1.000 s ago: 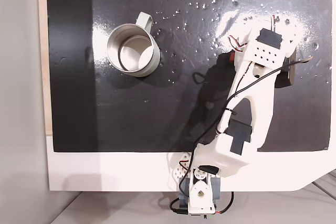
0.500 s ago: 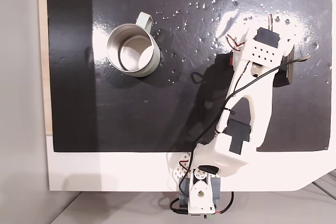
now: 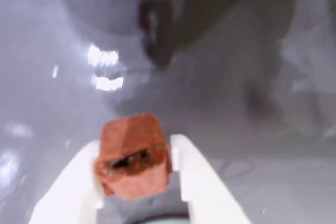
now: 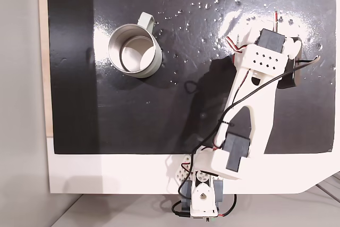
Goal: Grasp a cube and put it in the cup.
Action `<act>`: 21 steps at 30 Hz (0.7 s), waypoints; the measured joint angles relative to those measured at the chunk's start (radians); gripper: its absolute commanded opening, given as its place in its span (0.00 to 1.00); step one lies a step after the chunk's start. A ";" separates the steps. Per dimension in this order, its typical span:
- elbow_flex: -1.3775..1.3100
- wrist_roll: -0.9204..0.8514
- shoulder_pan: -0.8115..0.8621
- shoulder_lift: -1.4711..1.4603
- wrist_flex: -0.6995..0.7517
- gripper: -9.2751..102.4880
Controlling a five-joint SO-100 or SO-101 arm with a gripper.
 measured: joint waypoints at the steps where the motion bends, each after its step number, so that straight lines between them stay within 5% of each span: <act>1: -0.009 0.005 -0.005 0.028 0.006 0.13; 21: -0.287 0.054 -0.137 0.307 0.247 0.12</act>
